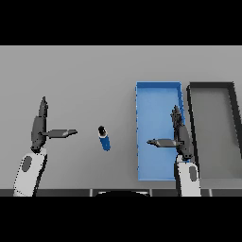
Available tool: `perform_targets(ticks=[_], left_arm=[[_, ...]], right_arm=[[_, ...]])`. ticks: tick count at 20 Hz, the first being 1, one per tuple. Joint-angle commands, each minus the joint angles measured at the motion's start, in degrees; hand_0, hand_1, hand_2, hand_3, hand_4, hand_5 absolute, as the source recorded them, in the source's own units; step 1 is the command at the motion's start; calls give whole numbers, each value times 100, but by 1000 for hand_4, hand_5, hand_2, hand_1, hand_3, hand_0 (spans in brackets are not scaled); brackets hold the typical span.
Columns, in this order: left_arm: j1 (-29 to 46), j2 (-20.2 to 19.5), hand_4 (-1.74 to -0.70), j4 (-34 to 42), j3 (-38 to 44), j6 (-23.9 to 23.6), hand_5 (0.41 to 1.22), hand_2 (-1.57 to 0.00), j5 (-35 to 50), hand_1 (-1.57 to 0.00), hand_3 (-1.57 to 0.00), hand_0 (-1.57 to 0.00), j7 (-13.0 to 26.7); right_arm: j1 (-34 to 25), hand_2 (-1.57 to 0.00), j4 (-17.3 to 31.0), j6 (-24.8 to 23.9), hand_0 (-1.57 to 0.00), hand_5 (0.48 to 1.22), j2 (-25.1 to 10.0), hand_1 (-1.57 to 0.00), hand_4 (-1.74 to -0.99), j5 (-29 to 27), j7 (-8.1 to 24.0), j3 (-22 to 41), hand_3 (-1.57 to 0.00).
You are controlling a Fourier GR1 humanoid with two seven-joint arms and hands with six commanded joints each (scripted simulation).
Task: Pick up the blue pipe and place it into the blue bin.
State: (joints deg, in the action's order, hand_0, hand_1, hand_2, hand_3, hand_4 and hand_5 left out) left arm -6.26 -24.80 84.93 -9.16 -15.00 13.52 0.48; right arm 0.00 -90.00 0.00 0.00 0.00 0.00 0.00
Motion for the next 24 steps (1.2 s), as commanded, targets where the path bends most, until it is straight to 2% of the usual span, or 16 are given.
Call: perform_targets(ticks=[1, 6, 7, 8, 9, 11, 14, 16, 19, 22, 24], left_arm=[[-9, -1, -966, -8, 7, 1, 593, 1, 4, 1, 1, 1, -21], [-103, -20, -966, -110, 32, 48, 593, 1, 25, 1, 1, 1, 10], [58, -375, -966, -140, -110, 646, 593, 1, -25, 1, 1, 1, -399], [153, -589, -963, -220, -190, 1013, 592, 1, -69, 1, 1, 1, -630], [206, -777, -960, -257, -213, 1258, 590, 1, -99, 1, 1, 1, -811], [240, -897, -959, -310, -264, 1472, 592, 1, -150, 1, 1, 1, -1013], [170, -990, -960, -363, -272, 1804, 593, 1, -2, 1, 1, 1, -1055], [361, -1132, -976, -108, -376, 2106, 584, 1, 61, 1, 1, 1, -1254], [566, -1400, -1026, 261, -577, 2468, 549, 1, 52, 1, 1, 1, -1185], [634, -1221, -1095, 542, -1051, 2740, 510, 1, -46, 1, 1, 1, -884], [630, -1087, -1126, 795, -1314, 2710, 485, 1, -207, 1, 1, 1, -677]], right_arm=[[-11, 1, 6, -9, 1, 629, 4, 1, -1205, 1, 7, 0, 1], [-94, 1, 105, -32, 1, 629, 39, 1, -1205, 7, 34, -10, 1], [103, 1, -107, 51, 1, 629, -383, 1, -1205, 414, -446, 125, 1], [239, 1, -281, 85, 1, 628, -594, 1, -1201, 682, -635, 255, 1], [386, 1, -444, 91, 1, 627, -658, 1, -1197, 898, -757, 408, 1], [466, 1, -567, 84, 1, 622, -743, 1, -1193, 1037, -651, 466, 1], [479, 1, -621, 75, 1, 625, -719, 1, -1203, 1127, -565, 551, 1], [469, 1, -613, 111, 1, 621, -780, 1, -1192, 1104, -532, 521, 1], [445, 1, -560, 124, 1, 616, -785, 1, -1179, 1103, -618, 524, 1], [384, 1, -578, 129, 1, 616, -784, 1, -1173, 1107, -532, 531, 1], [451, 1, -653, 147, 1, 618, -813, 1, -1174, 1098, -500, 525, 1]])
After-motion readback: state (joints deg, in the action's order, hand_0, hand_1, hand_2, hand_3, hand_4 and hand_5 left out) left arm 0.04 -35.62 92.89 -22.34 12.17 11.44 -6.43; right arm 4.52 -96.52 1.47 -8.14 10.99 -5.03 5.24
